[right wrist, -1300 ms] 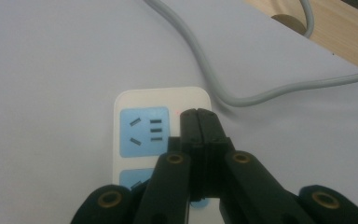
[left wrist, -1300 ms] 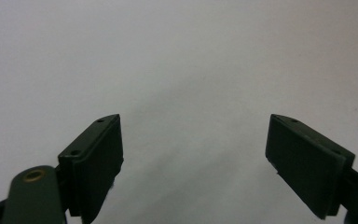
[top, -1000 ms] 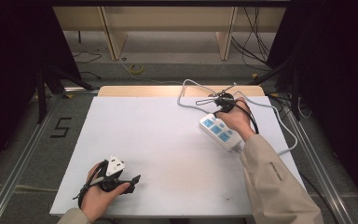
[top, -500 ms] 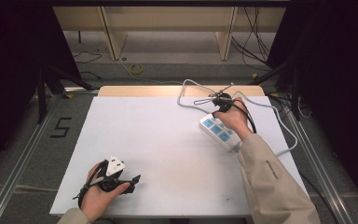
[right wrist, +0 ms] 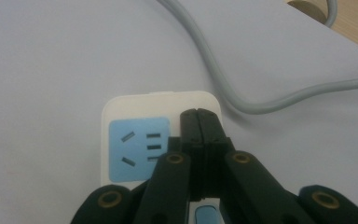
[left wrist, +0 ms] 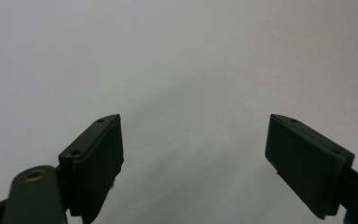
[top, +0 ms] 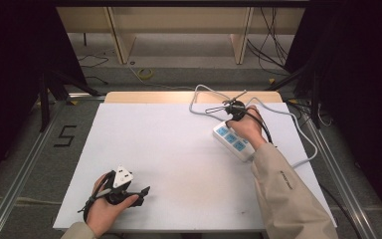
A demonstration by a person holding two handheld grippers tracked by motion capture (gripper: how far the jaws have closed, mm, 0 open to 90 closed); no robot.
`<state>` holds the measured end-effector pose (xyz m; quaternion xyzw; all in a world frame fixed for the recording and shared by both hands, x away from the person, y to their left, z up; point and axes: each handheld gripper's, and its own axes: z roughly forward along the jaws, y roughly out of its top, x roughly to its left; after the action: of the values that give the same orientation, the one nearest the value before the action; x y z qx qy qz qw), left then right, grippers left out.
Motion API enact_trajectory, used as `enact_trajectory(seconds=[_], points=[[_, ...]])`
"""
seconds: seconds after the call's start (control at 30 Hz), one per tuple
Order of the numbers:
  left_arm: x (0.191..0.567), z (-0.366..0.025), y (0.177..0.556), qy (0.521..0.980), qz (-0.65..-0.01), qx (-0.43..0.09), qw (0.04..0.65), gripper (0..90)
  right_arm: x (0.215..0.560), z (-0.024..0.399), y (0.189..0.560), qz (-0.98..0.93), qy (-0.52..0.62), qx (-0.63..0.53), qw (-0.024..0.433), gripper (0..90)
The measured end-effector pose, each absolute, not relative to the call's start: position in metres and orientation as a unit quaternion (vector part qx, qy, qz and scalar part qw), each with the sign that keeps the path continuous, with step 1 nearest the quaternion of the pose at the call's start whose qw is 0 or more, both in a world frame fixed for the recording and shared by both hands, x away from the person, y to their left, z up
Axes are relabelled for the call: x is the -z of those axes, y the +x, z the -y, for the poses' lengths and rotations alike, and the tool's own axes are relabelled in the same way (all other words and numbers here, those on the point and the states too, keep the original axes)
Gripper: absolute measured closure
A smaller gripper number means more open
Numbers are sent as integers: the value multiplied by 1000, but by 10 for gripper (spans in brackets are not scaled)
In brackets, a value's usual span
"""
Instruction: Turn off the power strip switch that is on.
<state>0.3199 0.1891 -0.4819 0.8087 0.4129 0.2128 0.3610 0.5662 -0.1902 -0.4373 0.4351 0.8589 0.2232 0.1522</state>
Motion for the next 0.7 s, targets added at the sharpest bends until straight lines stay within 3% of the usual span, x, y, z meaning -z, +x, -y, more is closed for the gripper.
enact_trajectory(seconds=[0.7], points=[[482, -189, 320, 808, -413, -213, 361, 189, 439, 188, 567, -858, 443, -209, 157, 900]])
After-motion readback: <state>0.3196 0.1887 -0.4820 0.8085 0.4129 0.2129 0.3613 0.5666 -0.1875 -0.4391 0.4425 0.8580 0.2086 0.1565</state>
